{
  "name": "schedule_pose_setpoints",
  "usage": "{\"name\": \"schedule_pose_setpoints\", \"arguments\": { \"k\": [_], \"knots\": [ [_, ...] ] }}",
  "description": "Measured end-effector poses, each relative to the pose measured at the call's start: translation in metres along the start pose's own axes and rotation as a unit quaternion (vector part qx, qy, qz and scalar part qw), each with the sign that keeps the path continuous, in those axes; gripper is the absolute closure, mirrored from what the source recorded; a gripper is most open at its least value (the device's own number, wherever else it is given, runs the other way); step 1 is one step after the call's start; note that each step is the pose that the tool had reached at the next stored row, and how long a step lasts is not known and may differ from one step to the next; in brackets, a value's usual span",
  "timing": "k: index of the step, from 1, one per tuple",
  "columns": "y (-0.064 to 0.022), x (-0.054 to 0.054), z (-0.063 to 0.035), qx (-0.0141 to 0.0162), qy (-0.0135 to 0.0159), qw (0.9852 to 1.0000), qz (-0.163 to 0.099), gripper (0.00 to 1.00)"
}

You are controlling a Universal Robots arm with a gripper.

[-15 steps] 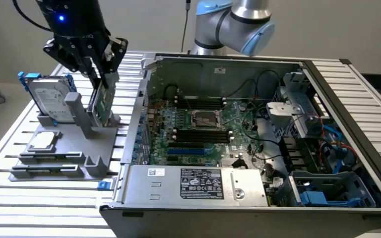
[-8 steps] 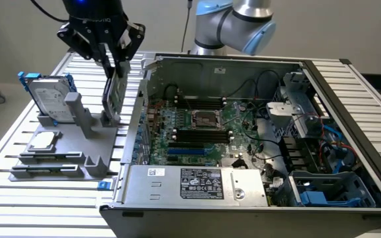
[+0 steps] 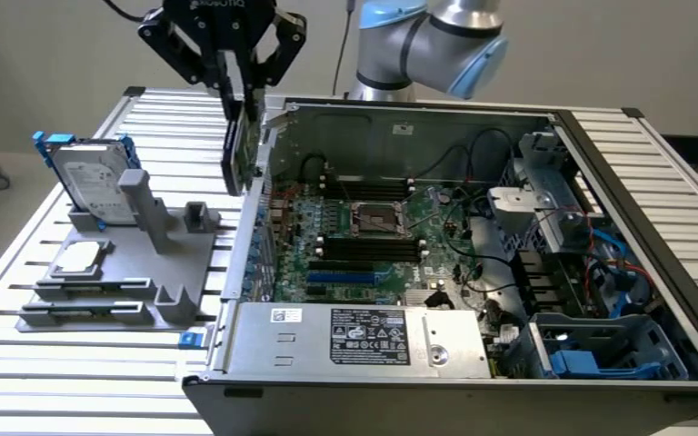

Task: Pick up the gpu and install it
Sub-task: 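Pick up the gpu and move the gpu toward the slot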

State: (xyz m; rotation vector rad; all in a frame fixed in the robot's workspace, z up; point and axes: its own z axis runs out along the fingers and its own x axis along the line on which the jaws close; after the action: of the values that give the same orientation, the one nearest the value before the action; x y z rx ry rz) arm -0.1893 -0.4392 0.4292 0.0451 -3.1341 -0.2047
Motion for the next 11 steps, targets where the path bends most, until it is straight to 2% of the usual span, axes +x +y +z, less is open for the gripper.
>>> {"name": "schedule_pose_setpoints", "arguments": {
  "k": [3, 7, 11],
  "knots": [
    [-0.0002, -0.014, -0.0016, -0.0016, 0.0007, 1.0000, 0.000, 0.74],
    [-0.0008, -0.032, -0.0012, -0.0016, 0.0009, 1.0000, 0.000, 0.74],
    [-0.0018, -0.050, 0.0047, -0.0004, 0.0009, 1.0000, 0.000, 0.74]
  ]
}}
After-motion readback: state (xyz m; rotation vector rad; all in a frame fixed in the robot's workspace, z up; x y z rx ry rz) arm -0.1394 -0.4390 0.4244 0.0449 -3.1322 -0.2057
